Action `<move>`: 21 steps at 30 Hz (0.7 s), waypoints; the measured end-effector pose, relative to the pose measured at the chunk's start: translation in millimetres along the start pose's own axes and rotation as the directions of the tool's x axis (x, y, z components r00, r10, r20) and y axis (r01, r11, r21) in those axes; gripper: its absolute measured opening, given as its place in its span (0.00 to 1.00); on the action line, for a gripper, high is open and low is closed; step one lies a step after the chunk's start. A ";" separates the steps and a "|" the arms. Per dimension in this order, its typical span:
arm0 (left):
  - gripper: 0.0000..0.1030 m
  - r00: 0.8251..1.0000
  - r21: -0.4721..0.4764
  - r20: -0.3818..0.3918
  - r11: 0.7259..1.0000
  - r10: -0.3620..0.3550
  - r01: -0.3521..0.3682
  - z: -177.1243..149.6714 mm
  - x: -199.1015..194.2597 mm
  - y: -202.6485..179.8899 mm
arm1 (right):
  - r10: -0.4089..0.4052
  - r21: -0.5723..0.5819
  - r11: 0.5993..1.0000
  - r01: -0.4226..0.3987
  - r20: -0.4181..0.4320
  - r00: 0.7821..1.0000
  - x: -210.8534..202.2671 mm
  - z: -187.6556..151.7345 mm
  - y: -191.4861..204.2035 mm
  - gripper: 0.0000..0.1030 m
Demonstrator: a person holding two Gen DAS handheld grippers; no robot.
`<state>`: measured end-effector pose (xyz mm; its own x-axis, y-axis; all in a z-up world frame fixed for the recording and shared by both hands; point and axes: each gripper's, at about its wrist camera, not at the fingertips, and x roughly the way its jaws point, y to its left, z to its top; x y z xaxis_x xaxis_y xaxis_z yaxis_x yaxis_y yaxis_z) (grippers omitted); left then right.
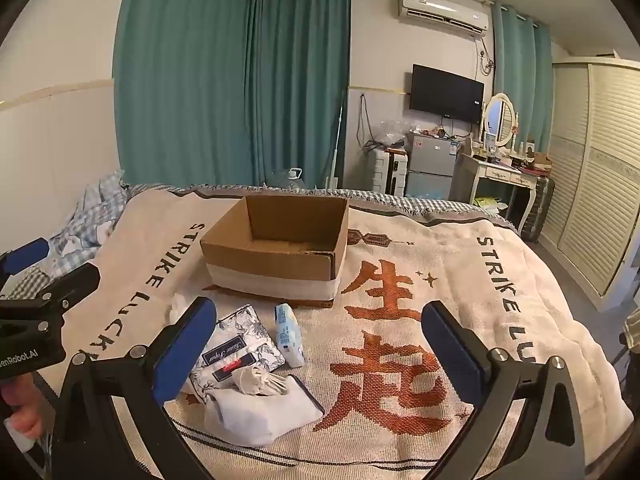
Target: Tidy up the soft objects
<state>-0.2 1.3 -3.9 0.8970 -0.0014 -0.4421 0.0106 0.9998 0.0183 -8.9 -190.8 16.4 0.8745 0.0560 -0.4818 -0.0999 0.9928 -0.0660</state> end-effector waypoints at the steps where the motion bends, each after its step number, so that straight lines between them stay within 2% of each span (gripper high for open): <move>1: 1.00 1.000 0.000 -0.003 1.000 -0.002 0.002 -0.6 1.0 0.6 | -0.002 0.000 1.000 0.002 -0.002 1.000 0.5 0.3 0.5 1.00; 21: 1.00 1.000 0.006 -0.001 1.000 -0.006 0.006 -5.6 4.7 0.2 | 0.004 -0.013 1.000 -0.004 -0.020 1.000 4.1 -1.8 4.0 1.00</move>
<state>1.5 1.6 -10.9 0.8963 -0.0073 -0.4435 0.0187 0.9996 0.0212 -6.6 -186.7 12.6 0.8643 0.0577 -0.4997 -0.1096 0.9911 -0.0751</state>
